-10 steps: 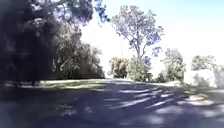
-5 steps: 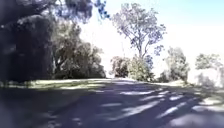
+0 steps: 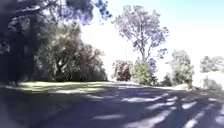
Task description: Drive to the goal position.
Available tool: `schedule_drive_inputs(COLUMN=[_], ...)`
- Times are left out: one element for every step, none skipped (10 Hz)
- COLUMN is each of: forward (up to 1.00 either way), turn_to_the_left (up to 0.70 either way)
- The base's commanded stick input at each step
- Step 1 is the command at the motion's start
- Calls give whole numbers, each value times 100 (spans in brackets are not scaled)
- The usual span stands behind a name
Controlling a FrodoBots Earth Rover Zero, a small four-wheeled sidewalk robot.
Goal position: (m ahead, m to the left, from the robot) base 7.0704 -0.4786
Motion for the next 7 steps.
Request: schedule_drive_inputs(forward=[100, 100, 100, 100, 100, 100, 100], turn_to_the_left=[0, 0, 0, 0, 0, 0, 0])
